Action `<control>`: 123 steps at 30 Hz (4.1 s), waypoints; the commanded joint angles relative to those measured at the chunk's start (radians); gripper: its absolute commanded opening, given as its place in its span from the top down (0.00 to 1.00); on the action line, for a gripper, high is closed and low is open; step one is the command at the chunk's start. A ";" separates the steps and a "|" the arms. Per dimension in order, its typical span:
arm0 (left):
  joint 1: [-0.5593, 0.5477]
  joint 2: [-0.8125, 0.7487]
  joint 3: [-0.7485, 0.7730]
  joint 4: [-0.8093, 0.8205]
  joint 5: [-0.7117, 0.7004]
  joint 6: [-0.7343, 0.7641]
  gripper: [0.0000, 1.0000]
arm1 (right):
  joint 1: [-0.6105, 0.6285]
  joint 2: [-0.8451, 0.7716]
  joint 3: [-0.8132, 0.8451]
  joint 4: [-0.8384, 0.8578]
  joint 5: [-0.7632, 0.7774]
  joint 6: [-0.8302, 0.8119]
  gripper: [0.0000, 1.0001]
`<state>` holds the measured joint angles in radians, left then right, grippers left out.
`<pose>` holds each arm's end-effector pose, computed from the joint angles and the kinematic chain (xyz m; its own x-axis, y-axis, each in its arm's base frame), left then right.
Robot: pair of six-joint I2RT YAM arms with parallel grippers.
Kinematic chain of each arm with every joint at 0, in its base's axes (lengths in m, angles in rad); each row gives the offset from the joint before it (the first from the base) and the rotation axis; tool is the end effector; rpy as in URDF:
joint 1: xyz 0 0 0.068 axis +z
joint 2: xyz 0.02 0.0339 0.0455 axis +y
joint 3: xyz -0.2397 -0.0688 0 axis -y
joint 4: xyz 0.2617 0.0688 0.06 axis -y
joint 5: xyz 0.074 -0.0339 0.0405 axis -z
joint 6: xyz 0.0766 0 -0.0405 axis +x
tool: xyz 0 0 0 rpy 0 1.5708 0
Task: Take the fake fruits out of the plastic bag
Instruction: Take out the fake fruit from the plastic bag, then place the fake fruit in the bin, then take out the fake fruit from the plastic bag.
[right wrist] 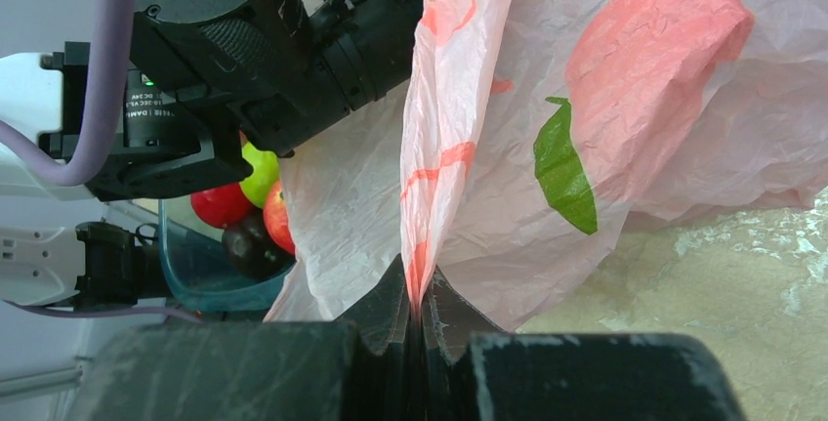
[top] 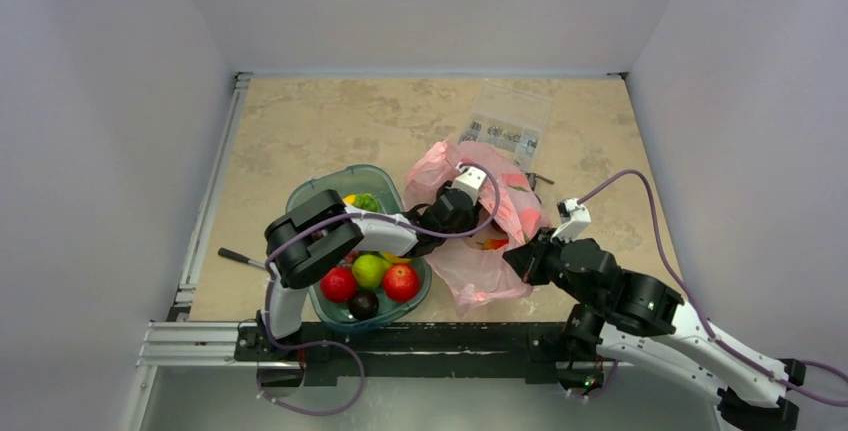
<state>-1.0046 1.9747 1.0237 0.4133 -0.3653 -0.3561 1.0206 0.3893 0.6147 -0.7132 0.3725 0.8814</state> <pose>0.2592 -0.3567 0.0812 -0.4749 0.1402 -0.8688 0.4888 0.8630 -0.1279 0.1118 0.1289 0.2533 -0.6388 0.3331 -0.6935 -0.2090 0.7924 0.5731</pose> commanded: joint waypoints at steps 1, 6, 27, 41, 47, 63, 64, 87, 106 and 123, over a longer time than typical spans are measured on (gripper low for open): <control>-0.003 -0.062 0.037 -0.073 0.002 0.012 0.75 | 0.002 -0.012 -0.002 0.023 0.005 -0.002 1.00; -0.004 -0.182 0.030 -0.206 0.102 -0.003 0.90 | 0.003 -0.011 -0.001 0.023 0.005 -0.001 1.00; -0.004 -0.675 -0.006 -0.744 0.503 -0.067 0.97 | 0.001 0.010 -0.002 0.021 0.014 0.004 1.00; -0.002 -1.131 -0.204 -1.093 0.279 -0.047 1.00 | -0.032 0.022 -0.005 0.036 -0.010 -0.015 1.00; -0.002 -1.224 -0.215 -1.294 -0.009 -0.179 0.77 | -0.049 0.021 -0.008 0.047 -0.028 -0.028 1.00; -0.002 -1.217 -0.118 -1.171 0.056 -0.175 0.08 | -0.097 0.018 -0.015 0.070 -0.084 -0.060 1.00; -0.002 -1.208 -0.118 -1.121 0.087 -0.168 0.09 | -0.097 0.020 -0.013 0.070 -0.085 -0.062 1.00; -0.034 -0.426 0.051 -0.372 -0.011 0.066 0.34 | -0.100 0.019 -0.010 0.067 -0.088 -0.061 1.00; 0.076 -0.014 0.320 -0.463 -0.022 0.204 0.18 | -0.100 0.028 -0.007 0.060 -0.081 -0.058 1.00; 0.106 0.068 0.317 -0.241 -0.033 0.295 0.67 | -0.101 0.034 -0.002 0.055 -0.077 -0.053 1.00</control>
<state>-0.9020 2.0640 1.3468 0.0677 -0.3759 -0.0990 0.9218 0.4141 0.6033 -0.6731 0.2958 0.8333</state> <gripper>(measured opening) 0.442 0.003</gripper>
